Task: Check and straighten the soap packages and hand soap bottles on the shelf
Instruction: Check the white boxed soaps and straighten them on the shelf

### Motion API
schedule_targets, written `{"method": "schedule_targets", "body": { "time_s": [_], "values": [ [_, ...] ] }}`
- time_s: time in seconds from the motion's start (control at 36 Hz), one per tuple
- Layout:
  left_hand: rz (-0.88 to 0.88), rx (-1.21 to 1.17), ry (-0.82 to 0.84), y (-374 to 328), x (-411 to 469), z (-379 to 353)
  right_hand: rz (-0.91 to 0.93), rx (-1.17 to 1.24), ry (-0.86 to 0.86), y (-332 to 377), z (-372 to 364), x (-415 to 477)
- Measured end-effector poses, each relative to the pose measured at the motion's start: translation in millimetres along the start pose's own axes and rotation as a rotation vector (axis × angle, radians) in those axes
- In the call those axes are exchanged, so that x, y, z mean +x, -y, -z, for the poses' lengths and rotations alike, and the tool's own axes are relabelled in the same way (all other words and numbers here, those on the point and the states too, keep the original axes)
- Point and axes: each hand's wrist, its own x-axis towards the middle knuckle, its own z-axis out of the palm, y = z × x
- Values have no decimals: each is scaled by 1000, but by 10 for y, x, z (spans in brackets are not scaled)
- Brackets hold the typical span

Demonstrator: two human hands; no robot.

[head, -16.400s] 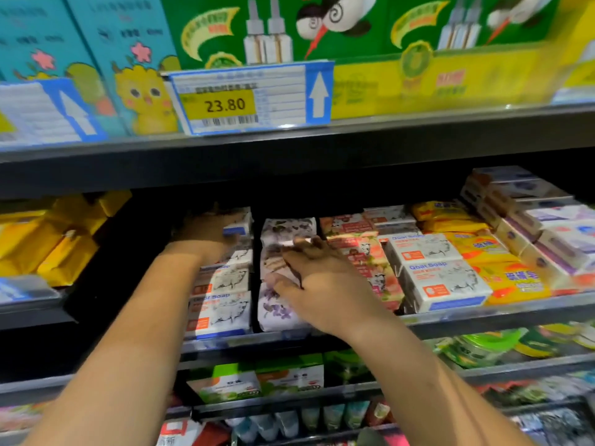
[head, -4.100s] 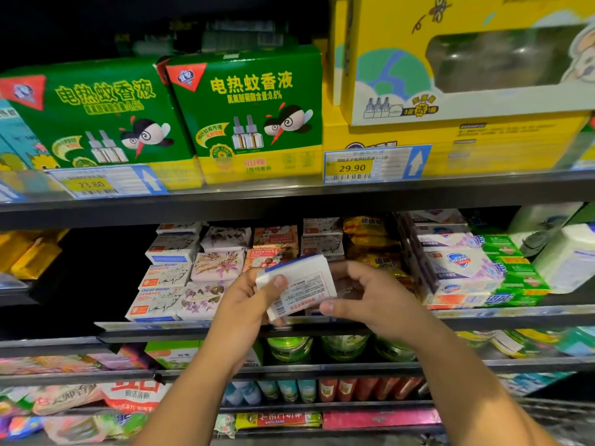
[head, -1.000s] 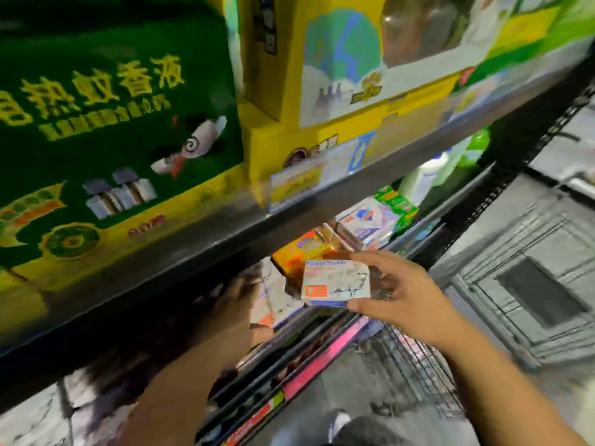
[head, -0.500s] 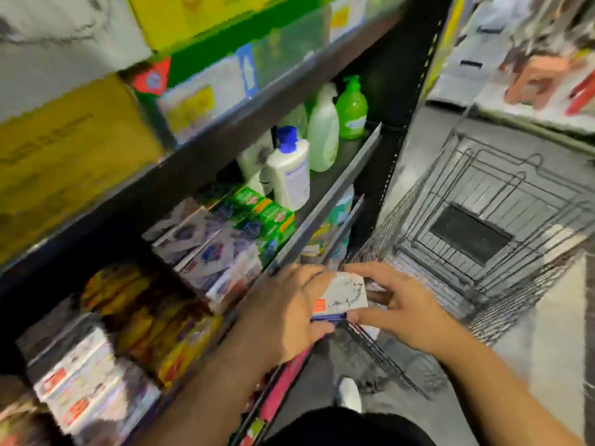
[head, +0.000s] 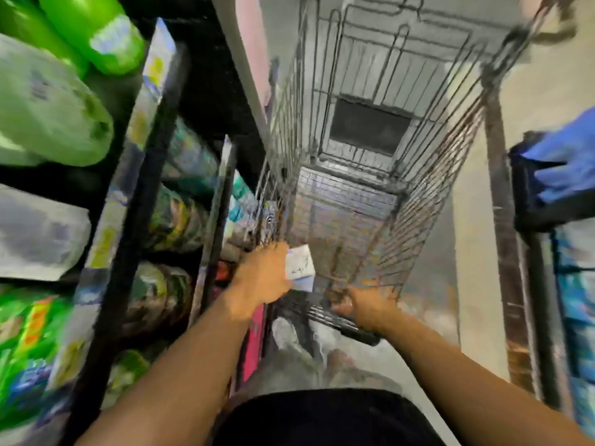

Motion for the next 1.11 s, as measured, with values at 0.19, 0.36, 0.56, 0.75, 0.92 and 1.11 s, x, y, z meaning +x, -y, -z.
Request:
{"method": "schedule_targets", "body": {
  "time_s": [0.19,0.36,0.56,0.75,0.92,1.11],
  "values": [
    [-14,26,208,-44,818,-543,21,-243,-160,-188,-678,196],
    [-70,119,285,-178,1340,-1170,26,-211,-230,-263,-785,269],
    [-207,279,366,-319,1667,-1901,48,-164,-258,-369,-898,346],
    [-297,359,421,-297,1755,-2239,55,-165,-239,-392,-959,405],
    [-303,380,402,-258,1771,-2252,47,-167,-236,-378,-959,421],
    [-289,337,388,-233,1770,-2303,51,-186,-237,-381,-977,413]
  ]
}}
